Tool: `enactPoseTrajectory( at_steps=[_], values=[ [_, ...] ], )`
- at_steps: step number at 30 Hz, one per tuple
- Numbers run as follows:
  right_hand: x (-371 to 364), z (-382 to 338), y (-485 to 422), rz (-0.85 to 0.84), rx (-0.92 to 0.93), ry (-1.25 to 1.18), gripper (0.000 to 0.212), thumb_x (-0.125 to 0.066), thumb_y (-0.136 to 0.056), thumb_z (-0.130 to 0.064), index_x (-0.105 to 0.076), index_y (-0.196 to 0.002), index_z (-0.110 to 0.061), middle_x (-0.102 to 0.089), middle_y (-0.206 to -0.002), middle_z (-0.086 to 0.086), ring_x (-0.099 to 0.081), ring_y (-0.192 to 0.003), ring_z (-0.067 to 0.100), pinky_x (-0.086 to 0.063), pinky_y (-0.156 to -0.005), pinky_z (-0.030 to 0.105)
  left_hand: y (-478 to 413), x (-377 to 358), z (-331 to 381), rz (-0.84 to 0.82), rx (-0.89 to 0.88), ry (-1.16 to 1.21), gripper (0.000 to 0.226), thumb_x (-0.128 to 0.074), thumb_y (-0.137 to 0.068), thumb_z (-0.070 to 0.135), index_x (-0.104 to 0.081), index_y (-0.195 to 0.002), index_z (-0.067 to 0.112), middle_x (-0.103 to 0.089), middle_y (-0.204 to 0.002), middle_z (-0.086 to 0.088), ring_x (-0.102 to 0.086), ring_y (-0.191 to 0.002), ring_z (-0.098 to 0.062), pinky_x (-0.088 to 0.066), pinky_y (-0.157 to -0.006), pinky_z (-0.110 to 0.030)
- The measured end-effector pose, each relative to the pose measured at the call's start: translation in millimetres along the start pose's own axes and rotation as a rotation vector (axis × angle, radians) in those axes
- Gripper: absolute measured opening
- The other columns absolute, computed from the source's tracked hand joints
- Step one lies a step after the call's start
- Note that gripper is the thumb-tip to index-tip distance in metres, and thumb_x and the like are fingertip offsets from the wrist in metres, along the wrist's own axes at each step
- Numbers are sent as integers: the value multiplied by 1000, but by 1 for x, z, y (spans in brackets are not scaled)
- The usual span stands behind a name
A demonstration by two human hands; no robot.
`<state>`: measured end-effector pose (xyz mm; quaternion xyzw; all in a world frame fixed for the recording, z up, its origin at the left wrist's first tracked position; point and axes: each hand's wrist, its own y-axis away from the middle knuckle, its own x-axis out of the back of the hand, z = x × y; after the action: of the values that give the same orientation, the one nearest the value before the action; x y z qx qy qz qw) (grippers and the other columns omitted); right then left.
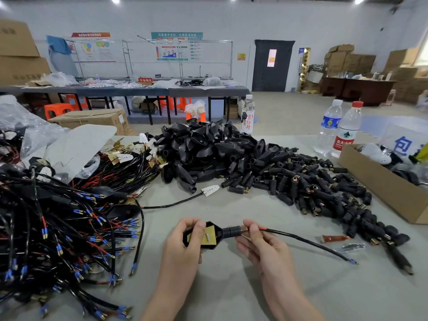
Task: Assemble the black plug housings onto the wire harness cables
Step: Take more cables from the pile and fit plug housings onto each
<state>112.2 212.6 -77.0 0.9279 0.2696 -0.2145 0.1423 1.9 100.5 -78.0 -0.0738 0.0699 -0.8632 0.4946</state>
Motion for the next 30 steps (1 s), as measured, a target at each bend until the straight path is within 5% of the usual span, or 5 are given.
enactPoseTrajectory(
  at_steps=[7, 11, 16, 23, 30],
  values=[
    [-3, 0, 2, -38, -42, -3, 17, -60, -95, -14, -74, -100, -7, -77, -95, 13, -75, -86, 22, -57, -61, 21, -6, 7, -2, 178, 107, 94, 12, -52, -101, 27, -59, -110, 24, -68, -105, 0, -71, -79, -11, -54, -64, -24],
    [-4, 0, 4, -45, -11, 67, 17, -59, -96, -16, -75, -100, -10, -78, -95, 9, -75, -85, 20, -57, -63, 19, 0, 6, -6, 168, -107, -350, 21, -48, -99, 33, -47, -119, 41, -49, -118, 23, -48, -113, 0, -38, -94, -26],
    [-8, 1, 8, -116, -10, 116, 17, -59, -96, -14, -75, -101, -9, -78, -94, 9, -75, -85, 19, -56, -65, 18, 7, -5, -8, 8, -434, -700, 29, -48, -93, 42, -63, -114, 29, -61, -108, 15, -56, -103, -14, -44, -93, -39],
    [-12, 4, 9, -164, -26, 98, 17, -57, -97, -8, -73, -100, -2, -77, -89, 15, -75, -81, 20, -58, -65, 20, 5, -4, -14, -74, -509, -741, 26, -48, -91, 53, -64, -104, 36, -64, -97, 23, -58, -91, -6, -37, -89, -27],
    [-12, 8, 8, -108, 52, 134, 20, -54, -98, -6, -73, -91, -1, -77, -78, 10, -75, -75, 17, -56, -62, 18, 6, -4, -12, -105, -523, -754, 29, -43, -94, 51, -64, -104, 34, -64, -100, 25, -56, -95, -5, -40, -87, -30]
  ],
)
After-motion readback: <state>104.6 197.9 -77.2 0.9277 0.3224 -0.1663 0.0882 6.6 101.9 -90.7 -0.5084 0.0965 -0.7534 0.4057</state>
